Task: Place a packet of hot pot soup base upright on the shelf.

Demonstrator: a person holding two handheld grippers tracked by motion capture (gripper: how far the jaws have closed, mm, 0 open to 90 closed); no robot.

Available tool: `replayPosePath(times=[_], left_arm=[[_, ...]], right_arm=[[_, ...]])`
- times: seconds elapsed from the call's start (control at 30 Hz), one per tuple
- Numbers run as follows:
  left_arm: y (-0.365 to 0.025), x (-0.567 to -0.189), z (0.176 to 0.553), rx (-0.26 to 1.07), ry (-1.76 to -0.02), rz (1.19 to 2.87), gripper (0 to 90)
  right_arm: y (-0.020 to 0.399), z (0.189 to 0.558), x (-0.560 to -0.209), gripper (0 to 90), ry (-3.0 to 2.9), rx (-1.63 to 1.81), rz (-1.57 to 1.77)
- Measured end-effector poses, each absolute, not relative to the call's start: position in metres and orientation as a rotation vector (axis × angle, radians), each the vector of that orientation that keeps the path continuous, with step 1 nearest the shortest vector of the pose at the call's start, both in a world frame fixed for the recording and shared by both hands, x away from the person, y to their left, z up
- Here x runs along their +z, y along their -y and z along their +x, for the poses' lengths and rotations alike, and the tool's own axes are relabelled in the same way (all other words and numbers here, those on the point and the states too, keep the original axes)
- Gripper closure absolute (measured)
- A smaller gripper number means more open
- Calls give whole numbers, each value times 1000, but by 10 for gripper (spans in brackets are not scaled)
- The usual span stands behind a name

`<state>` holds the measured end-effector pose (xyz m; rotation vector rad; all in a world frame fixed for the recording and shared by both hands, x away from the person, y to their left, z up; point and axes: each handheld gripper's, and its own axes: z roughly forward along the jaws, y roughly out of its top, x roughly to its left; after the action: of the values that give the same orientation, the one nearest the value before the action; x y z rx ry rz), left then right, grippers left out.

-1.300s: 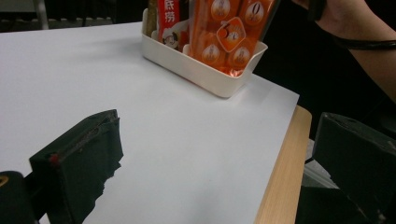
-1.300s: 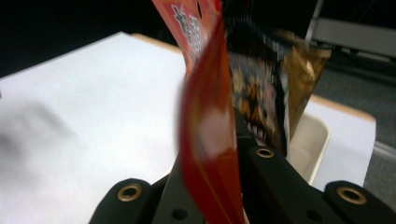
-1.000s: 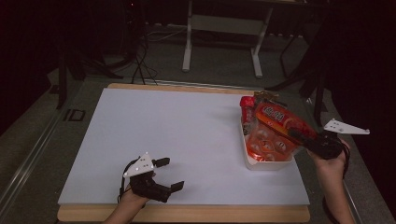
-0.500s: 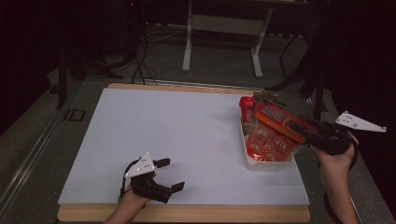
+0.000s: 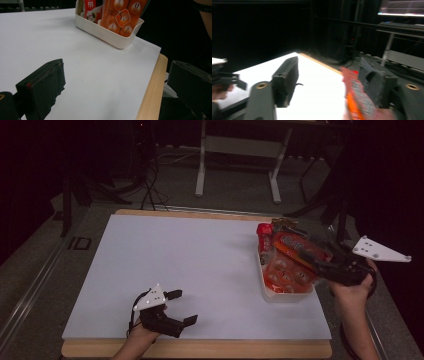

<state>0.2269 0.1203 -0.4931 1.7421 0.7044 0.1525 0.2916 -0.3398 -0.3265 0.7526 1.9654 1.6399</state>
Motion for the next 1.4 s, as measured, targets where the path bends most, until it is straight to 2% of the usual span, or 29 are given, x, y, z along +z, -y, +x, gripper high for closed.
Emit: replayPosePath(times=[0.07,0.17,0.37,0.87,1.4], left_arm=[[-120,-493,227,157,-700,1746,17],[-120,-493,226,157,-698,1743,18],[-121,-493,226,158,-701,1740,18],[-121,-494,226,172,-689,1747,18],[-122,-496,225,184,-684,1751,18]], right_arm=[[329,291,-330,290,-1997,1657,733],[316,289,-335,209,-2030,1676,706],[292,289,-356,151,-2110,1697,707],[269,290,-416,144,-2279,1686,703],[263,281,-453,141,-2400,1598,749]])
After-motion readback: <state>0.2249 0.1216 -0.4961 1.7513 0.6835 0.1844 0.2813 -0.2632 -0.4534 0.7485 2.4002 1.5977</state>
